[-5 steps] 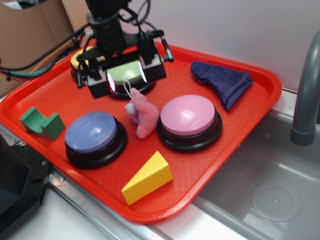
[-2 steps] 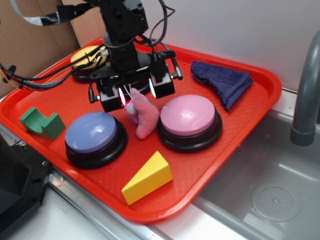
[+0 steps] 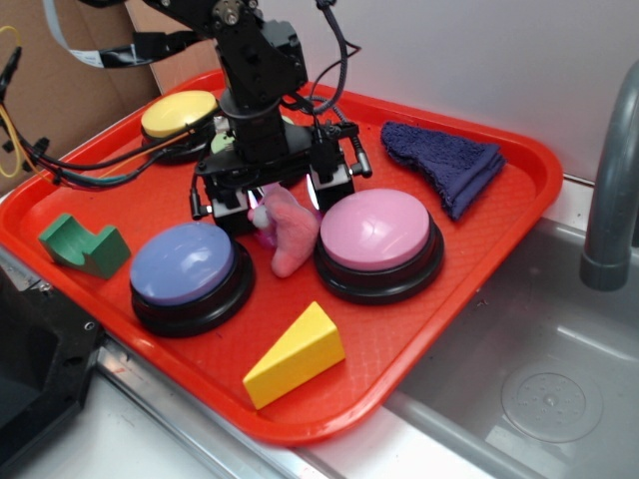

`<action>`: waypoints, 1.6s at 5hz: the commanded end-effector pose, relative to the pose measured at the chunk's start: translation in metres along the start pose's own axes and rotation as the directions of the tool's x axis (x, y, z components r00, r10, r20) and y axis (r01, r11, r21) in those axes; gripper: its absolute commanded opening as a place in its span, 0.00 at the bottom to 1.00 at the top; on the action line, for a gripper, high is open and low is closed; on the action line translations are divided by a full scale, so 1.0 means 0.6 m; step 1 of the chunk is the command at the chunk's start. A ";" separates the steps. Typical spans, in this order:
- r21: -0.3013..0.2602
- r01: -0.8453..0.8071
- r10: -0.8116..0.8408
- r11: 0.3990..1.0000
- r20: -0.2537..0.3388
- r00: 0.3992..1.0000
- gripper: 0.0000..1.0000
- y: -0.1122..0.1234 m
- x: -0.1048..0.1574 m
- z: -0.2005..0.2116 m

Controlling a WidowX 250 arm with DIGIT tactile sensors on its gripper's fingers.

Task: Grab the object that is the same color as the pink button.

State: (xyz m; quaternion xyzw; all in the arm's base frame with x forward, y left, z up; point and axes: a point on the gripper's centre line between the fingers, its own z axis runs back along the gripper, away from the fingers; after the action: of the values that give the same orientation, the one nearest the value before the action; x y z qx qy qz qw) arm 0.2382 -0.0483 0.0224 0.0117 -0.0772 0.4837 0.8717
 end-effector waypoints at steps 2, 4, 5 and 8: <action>-0.034 -0.040 0.041 0.999 0.024 0.999 0.00 -0.003 0.020 0.012; -0.053 0.027 -0.025 0.998 0.037 0.999 0.00 -0.004 0.036 0.040; -0.070 0.156 -0.155 0.985 0.014 0.988 0.00 -0.004 0.052 0.076; -0.097 0.611 -0.615 0.785 -0.004 0.789 0.00 0.026 0.138 0.240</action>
State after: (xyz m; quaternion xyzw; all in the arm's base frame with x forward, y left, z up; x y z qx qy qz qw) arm 0.2391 0.0112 0.1599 -0.0085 -0.0461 0.1692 0.9845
